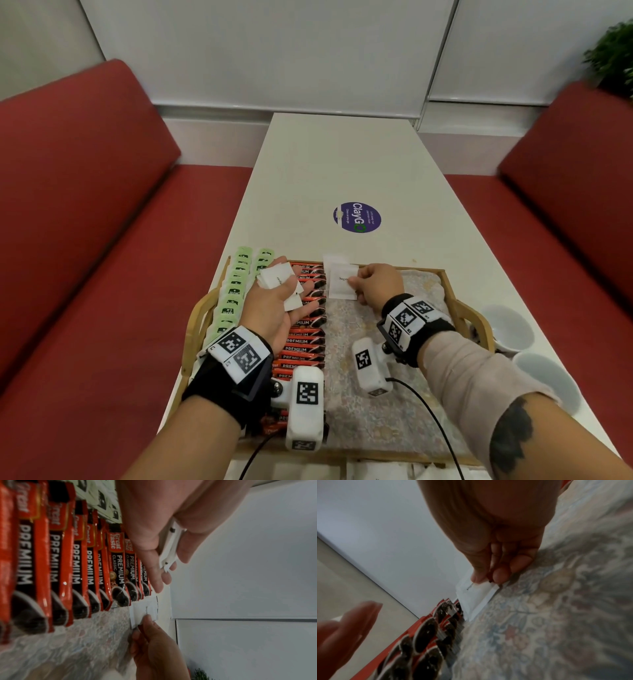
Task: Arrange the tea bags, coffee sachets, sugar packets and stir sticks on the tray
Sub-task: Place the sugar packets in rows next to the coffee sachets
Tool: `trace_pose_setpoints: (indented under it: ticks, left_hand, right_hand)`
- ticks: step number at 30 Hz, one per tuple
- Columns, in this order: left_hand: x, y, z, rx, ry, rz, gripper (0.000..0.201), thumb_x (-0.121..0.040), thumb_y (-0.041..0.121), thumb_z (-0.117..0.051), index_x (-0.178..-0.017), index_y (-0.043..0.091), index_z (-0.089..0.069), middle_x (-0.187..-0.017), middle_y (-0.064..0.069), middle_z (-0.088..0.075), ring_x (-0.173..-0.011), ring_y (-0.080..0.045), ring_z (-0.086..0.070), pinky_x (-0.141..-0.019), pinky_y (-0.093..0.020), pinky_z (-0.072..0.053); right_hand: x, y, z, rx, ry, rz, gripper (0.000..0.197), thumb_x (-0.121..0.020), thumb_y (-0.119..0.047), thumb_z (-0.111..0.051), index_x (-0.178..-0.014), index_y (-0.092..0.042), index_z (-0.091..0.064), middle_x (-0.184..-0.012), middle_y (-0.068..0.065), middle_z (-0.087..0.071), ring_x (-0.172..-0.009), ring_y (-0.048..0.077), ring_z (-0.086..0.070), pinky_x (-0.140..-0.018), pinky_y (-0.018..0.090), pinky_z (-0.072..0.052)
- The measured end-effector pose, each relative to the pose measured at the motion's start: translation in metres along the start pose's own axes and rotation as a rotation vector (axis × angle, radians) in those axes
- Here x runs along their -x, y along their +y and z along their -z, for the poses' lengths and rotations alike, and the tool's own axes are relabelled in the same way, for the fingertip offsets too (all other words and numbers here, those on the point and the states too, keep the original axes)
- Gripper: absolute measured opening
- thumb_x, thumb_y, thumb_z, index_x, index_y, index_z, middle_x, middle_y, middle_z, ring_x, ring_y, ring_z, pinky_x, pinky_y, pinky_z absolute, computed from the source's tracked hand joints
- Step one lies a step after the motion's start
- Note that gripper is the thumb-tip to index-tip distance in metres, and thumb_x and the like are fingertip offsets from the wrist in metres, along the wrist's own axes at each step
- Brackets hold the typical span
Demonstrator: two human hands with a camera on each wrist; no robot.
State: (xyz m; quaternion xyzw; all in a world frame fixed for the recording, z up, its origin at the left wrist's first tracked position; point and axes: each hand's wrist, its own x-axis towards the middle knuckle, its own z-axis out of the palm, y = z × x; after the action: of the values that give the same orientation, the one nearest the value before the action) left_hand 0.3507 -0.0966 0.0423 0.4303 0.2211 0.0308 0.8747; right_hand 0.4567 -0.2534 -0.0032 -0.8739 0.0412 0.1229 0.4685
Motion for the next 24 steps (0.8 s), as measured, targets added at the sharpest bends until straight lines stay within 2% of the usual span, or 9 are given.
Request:
trace_pose_setpoints:
  ticks: [2,5,14,17,21,24]
  left_hand:
    - [0.0,-0.001,0.0,0.0,0.003,0.003,0.032,-0.097,0.001,-0.044,-0.123,0.02,-0.05,-0.125,-0.011,-0.056,-0.098,-0.027,-0.063,-0.068,-0.041,-0.058]
    - [0.0,-0.001,0.0,-0.008,0.002,0.003,0.031,-0.097,0.002,-0.045,-0.121,0.02,-0.05,-0.127,-0.012,-0.055,-0.096,-0.027,-0.063,-0.068,-0.042,-0.058]
    - [0.0,-0.001,0.001,0.014,-0.01,0.034,0.027,-0.096,0.004,-0.047,-0.116,0.02,-0.053,-0.125,-0.011,-0.059,-0.096,-0.028,-0.064,-0.07,-0.041,-0.058]
    - [0.001,0.0,0.001,0.071,-0.025,0.063,0.028,-0.097,0.003,-0.041,-0.116,0.019,-0.053,-0.12,-0.012,-0.061,-0.097,-0.03,-0.064,-0.071,-0.042,-0.057]
    - [0.002,0.001,0.001,0.133,-0.054,0.094,0.031,-0.096,0.001,-0.032,-0.116,0.015,-0.052,-0.11,-0.014,-0.062,-0.091,-0.033,-0.066,-0.07,-0.044,-0.057]
    - [0.003,0.001,-0.001,0.096,-0.044,0.078,0.026,-0.097,-0.003,-0.035,-0.109,0.012,-0.053,-0.106,-0.016,-0.062,-0.091,-0.034,-0.066,-0.07,-0.045,-0.056]
  right_hand:
    - [-0.003,-0.002,-0.003,0.024,-0.004,-0.003,0.029,-0.081,-0.016,-0.071,-0.059,-0.015,-0.052,-0.069,0.009,-0.061,-0.065,0.025,-0.057,-0.075,0.046,-0.055]
    - [-0.007,-0.007,-0.006,0.051,0.009,0.0,0.029,-0.08,-0.019,-0.073,-0.06,-0.017,-0.052,-0.073,0.009,-0.065,-0.068,0.026,-0.06,-0.077,0.047,-0.057]
    - [-0.008,-0.016,-0.009,0.133,0.014,-0.016,0.025,-0.079,-0.026,-0.072,-0.063,-0.021,-0.054,-0.089,0.011,-0.072,-0.073,0.024,-0.061,-0.079,0.042,-0.057]
    - [-0.007,-0.018,-0.008,0.187,0.018,-0.014,0.025,-0.079,-0.027,-0.071,-0.063,-0.019,-0.054,-0.087,0.011,-0.072,-0.074,0.025,-0.063,-0.076,0.039,-0.057]
    - [-0.006,-0.02,-0.005,0.254,-0.001,-0.007,0.033,-0.081,-0.026,-0.069,-0.06,-0.013,-0.048,-0.072,0.013,-0.065,-0.068,0.025,-0.06,-0.073,0.037,-0.055]
    - [-0.003,-0.022,-0.002,0.289,-0.016,0.008,0.03,-0.082,-0.03,-0.069,-0.065,-0.011,-0.054,-0.076,0.015,-0.068,-0.078,0.031,-0.067,-0.075,0.039,-0.055]
